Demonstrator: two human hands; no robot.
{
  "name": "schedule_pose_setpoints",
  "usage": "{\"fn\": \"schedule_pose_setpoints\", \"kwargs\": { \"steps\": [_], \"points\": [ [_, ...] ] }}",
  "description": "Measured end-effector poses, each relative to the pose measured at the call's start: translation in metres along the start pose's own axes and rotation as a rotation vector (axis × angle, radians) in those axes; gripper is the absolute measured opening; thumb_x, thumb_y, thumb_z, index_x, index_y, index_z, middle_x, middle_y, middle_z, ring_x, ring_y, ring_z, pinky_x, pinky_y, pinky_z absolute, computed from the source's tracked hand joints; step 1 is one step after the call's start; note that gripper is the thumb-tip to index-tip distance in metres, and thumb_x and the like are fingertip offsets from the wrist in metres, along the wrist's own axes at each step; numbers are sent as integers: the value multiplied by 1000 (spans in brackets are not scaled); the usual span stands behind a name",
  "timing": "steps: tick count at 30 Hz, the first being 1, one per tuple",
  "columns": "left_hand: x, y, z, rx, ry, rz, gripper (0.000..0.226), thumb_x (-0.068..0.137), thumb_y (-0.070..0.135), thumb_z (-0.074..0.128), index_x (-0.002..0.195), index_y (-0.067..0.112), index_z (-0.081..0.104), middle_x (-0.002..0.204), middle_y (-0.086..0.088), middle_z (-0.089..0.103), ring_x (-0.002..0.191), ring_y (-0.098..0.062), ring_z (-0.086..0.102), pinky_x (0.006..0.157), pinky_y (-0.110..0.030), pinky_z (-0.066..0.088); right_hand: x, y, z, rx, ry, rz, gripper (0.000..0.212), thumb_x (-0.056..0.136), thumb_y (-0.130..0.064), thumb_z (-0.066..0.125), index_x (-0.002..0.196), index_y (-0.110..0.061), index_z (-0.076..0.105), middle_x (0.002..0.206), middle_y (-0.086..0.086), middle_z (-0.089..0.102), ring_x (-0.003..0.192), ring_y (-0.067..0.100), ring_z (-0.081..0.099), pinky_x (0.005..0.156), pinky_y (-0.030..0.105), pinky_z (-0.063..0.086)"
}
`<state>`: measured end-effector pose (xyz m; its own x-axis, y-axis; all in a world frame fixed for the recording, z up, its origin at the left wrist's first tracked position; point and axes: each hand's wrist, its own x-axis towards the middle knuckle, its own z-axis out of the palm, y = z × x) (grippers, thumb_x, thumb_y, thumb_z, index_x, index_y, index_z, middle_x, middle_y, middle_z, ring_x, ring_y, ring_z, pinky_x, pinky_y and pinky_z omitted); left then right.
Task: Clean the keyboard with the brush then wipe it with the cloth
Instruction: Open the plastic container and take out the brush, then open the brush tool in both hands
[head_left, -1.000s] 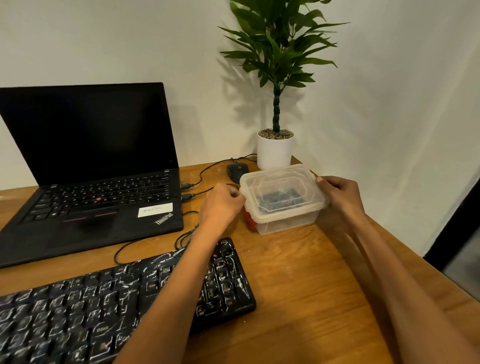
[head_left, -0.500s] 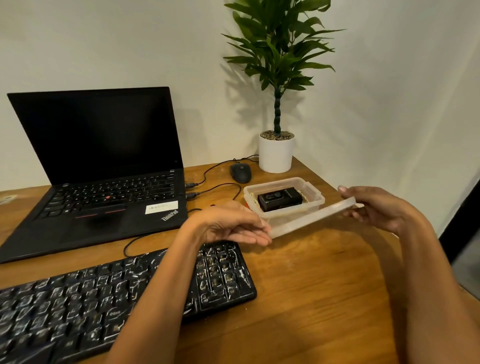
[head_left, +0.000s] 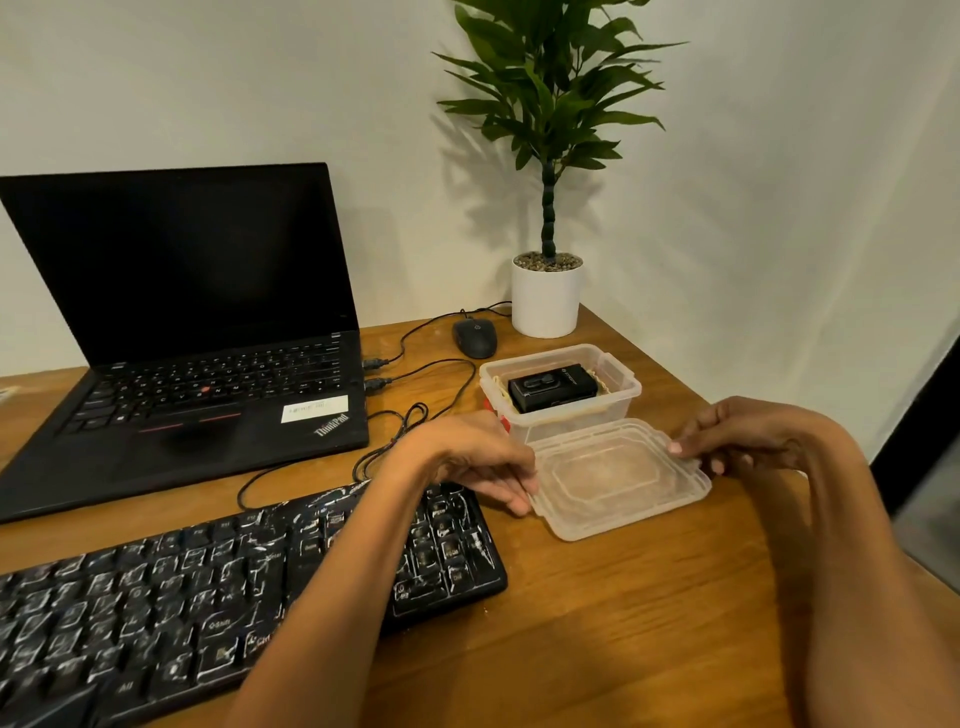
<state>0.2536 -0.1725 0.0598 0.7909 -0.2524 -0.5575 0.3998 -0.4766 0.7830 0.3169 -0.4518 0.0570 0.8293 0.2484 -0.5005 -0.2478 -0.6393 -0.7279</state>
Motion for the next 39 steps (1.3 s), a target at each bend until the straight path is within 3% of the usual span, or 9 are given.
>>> {"fn": "schedule_pose_setpoints", "kwargs": {
  "steps": [11, 14, 18, 21, 23, 26, 29, 34, 39],
  "points": [
    [-9, 7, -5, 28, 46, 22, 28, 87, 5, 58, 109, -13, 57, 76, -21, 66, 54, -18, 67, 48, -15, 52, 2, -1, -1, -32, 98, -40, 30, 74, -23, 72, 91, 1, 68, 53, 6, 57, 37, 8, 41, 36, 15, 32],
    [-17, 11, -15, -39, 85, 83, 24, 87, 6, 58, 104, -10, 59, 73, -19, 66, 52, -17, 66, 43, -13, 49, 0, -6, 1, 22, 289, -211, 22, 76, -22, 71, 82, -2, 66, 63, 8, 56, 53, 15, 47, 46, 20, 39],
    [-17, 13, -21, 34, 270, 260, 14, 87, 18, 62, 88, 4, 65, 65, -3, 68, 47, -4, 59, 39, -11, 40, 0, -21, 12, 164, 519, -484, 19, 80, -19, 68, 86, -1, 66, 75, 13, 60, 64, 19, 53, 57, 26, 44],
    [-4, 14, -16, 95, 431, 392, 9, 83, 21, 67, 84, 12, 66, 68, 2, 63, 54, -3, 53, 46, -12, 39, 4, -35, 19, 154, 558, -554, 18, 81, -19, 68, 86, -2, 66, 73, 12, 62, 60, 16, 55, 56, 25, 46],
    [12, 16, -15, 160, 546, 465, 16, 78, 22, 71, 92, 13, 67, 79, 2, 62, 65, -5, 52, 56, -15, 40, 10, -46, 24, 118, 540, -567, 16, 81, -17, 68, 86, -1, 66, 74, 13, 64, 60, 16, 57, 57, 25, 49],
    [35, 19, -14, 341, 688, 447, 37, 74, 29, 74, 109, 20, 62, 105, 0, 62, 95, -15, 53, 76, -27, 45, 23, -61, 33, 24, 517, -562, 9, 81, -12, 67, 82, -3, 66, 70, 9, 65, 59, 12, 59, 58, 21, 47],
    [53, 22, -15, 512, 765, 382, 50, 73, 39, 72, 118, 25, 57, 117, -2, 57, 117, -23, 40, 90, -36, 35, 43, -76, 44, -177, 571, -498, 3, 80, -12, 67, 81, -9, 68, 74, 5, 66, 66, 12, 60, 59, 21, 45],
    [72, 22, -21, 627, 805, 295, 55, 70, 48, 72, 119, 33, 54, 122, 0, 55, 119, -21, 36, 88, -35, 29, 67, -89, 62, -521, 783, -381, 13, 81, -14, 63, 91, -6, 65, 90, 12, 64, 82, 27, 59, 65, 30, 43],
    [76, 21, -21, 685, 828, 308, 53, 72, 42, 72, 121, 30, 55, 121, 0, 56, 120, -20, 35, 91, -34, 29, 69, -84, 70, -563, 803, -361, 18, 83, -18, 61, 98, -7, 62, 97, 12, 63, 88, 30, 59, 68, 34, 46]
  ]
}}
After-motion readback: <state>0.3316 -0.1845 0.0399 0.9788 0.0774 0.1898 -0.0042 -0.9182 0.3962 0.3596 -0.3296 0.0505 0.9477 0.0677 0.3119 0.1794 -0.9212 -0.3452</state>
